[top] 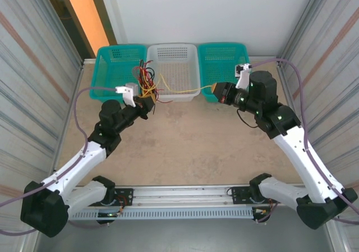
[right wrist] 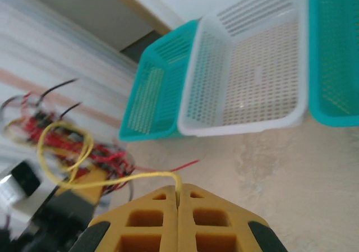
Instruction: Untangle the cables
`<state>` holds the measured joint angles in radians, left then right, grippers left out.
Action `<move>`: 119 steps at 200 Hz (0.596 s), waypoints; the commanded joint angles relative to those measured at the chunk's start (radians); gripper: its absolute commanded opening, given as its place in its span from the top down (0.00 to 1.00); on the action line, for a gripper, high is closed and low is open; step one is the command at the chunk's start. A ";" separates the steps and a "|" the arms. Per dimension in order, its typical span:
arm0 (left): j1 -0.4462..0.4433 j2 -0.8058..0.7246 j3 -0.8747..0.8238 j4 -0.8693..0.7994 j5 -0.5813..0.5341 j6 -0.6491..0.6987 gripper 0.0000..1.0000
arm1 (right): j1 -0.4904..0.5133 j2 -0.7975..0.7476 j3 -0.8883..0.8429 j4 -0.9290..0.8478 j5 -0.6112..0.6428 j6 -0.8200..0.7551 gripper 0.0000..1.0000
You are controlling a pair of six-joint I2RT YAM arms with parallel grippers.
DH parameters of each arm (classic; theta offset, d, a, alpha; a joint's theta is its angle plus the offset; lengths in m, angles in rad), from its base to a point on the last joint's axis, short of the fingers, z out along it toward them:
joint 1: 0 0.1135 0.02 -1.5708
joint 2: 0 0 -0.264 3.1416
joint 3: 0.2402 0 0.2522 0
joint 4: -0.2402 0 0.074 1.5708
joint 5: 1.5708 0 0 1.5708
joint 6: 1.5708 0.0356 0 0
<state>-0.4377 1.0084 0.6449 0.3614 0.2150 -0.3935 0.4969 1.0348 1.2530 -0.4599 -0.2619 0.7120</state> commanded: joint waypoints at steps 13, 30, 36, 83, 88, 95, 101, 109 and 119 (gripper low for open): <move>0.008 0.020 0.059 -0.063 -0.062 0.026 1.00 | 0.112 -0.039 0.121 0.063 -0.027 -0.115 1.00; 0.008 0.042 0.072 -0.100 -0.059 0.044 1.00 | 0.141 -0.037 0.180 0.081 -0.031 -0.134 1.00; 0.008 0.048 0.076 -0.110 -0.055 0.051 1.00 | 0.147 -0.036 0.200 0.089 -0.033 -0.138 1.00; -0.046 0.107 0.081 -0.137 -0.039 0.107 1.00 | 0.155 0.016 0.341 0.117 -0.032 -0.157 1.00; -0.066 0.116 0.083 -0.140 -0.043 0.124 1.00 | 0.154 0.024 0.355 0.118 -0.029 -0.157 1.00; -0.099 0.133 0.086 -0.139 -0.055 0.159 1.00 | 0.149 0.039 0.378 0.117 -0.028 -0.157 1.00; -0.132 0.151 0.092 -0.146 -0.076 0.189 1.00 | 0.145 0.052 0.397 0.118 -0.030 -0.155 1.00; -0.163 0.180 0.101 -0.161 -0.097 0.213 1.00 | 0.140 0.071 0.424 0.118 -0.028 -0.154 1.00; -0.185 0.211 0.108 -0.165 -0.096 0.223 1.00 | 0.132 0.091 0.457 0.119 -0.025 -0.150 1.00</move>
<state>-0.5648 1.1637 0.7097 0.2241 0.1589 -0.2649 0.6441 1.0855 1.6310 -0.3817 -0.2852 0.5892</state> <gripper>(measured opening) 0.155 0.046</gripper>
